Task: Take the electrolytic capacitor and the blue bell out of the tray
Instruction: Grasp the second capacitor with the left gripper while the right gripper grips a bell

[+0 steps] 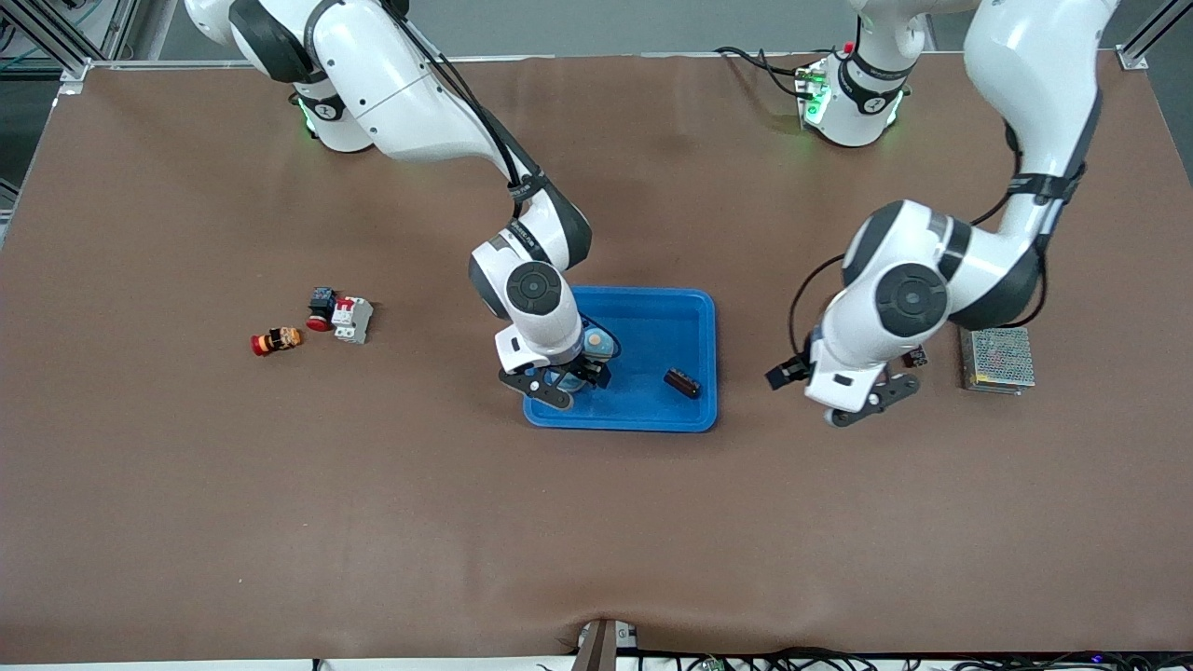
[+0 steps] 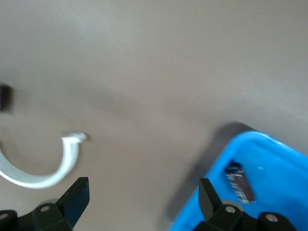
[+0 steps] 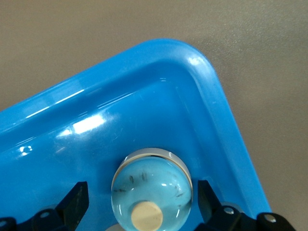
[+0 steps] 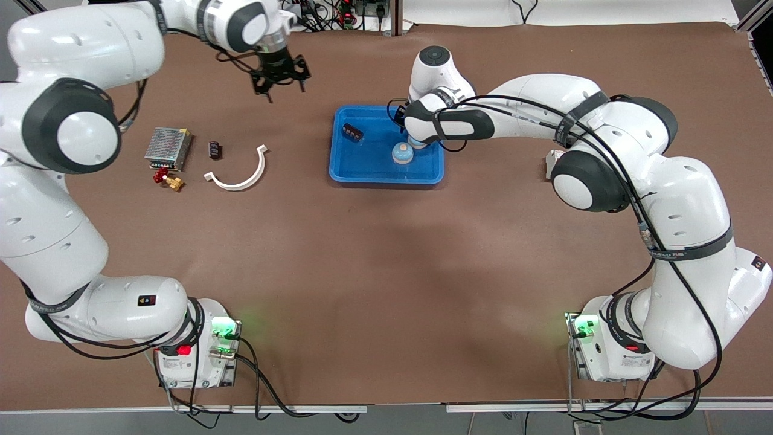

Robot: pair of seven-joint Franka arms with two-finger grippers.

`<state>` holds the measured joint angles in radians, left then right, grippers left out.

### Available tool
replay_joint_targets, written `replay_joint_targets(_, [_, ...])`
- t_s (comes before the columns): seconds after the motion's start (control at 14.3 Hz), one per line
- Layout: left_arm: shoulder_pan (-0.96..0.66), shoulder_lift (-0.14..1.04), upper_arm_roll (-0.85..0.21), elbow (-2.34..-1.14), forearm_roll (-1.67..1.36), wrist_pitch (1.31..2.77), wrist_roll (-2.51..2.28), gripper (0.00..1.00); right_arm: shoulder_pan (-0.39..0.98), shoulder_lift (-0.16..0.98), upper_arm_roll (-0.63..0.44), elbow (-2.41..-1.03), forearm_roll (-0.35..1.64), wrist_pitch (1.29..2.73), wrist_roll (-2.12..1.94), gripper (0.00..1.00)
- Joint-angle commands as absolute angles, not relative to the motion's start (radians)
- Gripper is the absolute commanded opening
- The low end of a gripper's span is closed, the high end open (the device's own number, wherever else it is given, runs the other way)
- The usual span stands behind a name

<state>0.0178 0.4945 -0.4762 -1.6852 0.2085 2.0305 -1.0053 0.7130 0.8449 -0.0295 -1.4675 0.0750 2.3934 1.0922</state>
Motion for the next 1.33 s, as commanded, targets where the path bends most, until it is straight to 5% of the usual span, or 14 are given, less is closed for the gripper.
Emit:
replay_joint_targets(0.0, [-0.069, 0.577, -0.472, -1.612, 0.206, 2.022, -1.167, 1.00, 0.718, 0.864, -0.032, -1.437, 0.060, 2.388, 1.097, 1.00])
replay_joint_targets(0.28, [-0.144, 0.658, -0.465, -1.586, 0.210, 2.117, -1.330, 1.00, 0.716, 0.864, -0.032, -1.439, 0.052, 2.388, 1.095, 0.89])
replay_joint_targets(0.7, [-0.239, 0.724, -0.403, -1.586, 0.209, 2.252, -1.495, 0.77, 0.716, 0.865, -0.032, -1.439, 0.049, 2.388, 1.085, 0.62])
replay_joint_targets(1.26, [-0.316, 0.773, -0.331, -1.586, 0.209, 2.341, -1.572, 0.68, 0.710, 0.858, -0.032, -1.436, 0.049, 2.376, 1.077, 0.58])
